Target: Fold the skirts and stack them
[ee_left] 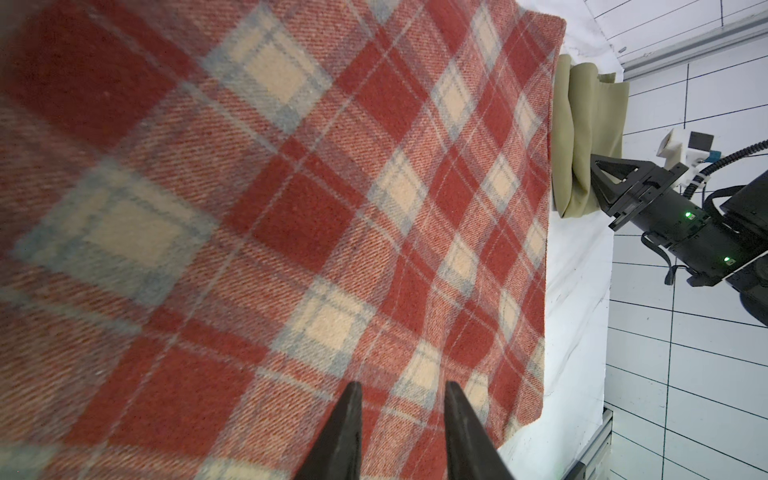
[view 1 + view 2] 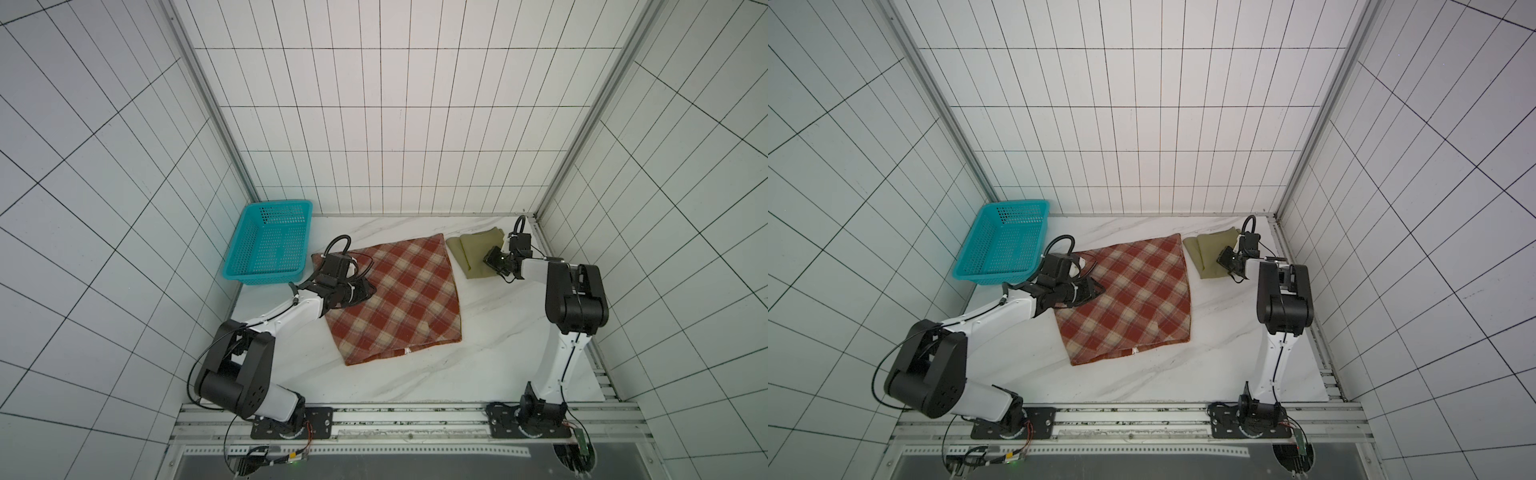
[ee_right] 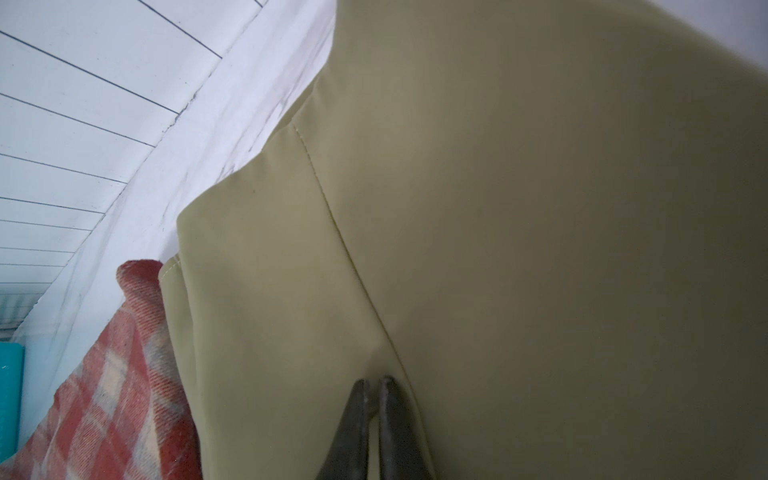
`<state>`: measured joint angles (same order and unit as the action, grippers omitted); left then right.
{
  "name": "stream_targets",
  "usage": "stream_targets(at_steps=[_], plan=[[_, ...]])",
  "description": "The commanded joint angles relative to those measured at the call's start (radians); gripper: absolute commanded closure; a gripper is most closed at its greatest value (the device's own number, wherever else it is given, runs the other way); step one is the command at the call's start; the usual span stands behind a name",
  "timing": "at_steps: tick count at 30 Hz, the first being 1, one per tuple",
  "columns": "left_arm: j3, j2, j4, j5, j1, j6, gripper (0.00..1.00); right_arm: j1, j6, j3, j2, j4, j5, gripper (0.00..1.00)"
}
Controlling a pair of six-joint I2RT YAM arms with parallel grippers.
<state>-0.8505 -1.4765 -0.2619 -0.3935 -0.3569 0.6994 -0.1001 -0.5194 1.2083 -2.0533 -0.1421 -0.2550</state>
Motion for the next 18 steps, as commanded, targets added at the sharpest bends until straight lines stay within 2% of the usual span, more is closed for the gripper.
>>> stream_targets(at_steps=[1, 11, 18], plan=[[-0.021, -0.010, -0.007, 0.008, 0.007, 0.003, 0.67, -0.030, -0.006, 0.070, -0.044, 0.050, 0.020, 0.90], [-0.018, 0.008, -0.017, 0.019, 0.010, 0.000, 0.67, -0.043, -0.010, 0.127, -0.095, 0.044, -0.012, 0.91], [-0.010, 0.015, -0.010, 0.020, 0.012, 0.001, 0.67, 0.009, 0.027, 0.052, 0.060, -0.005, -0.010, 0.91]])
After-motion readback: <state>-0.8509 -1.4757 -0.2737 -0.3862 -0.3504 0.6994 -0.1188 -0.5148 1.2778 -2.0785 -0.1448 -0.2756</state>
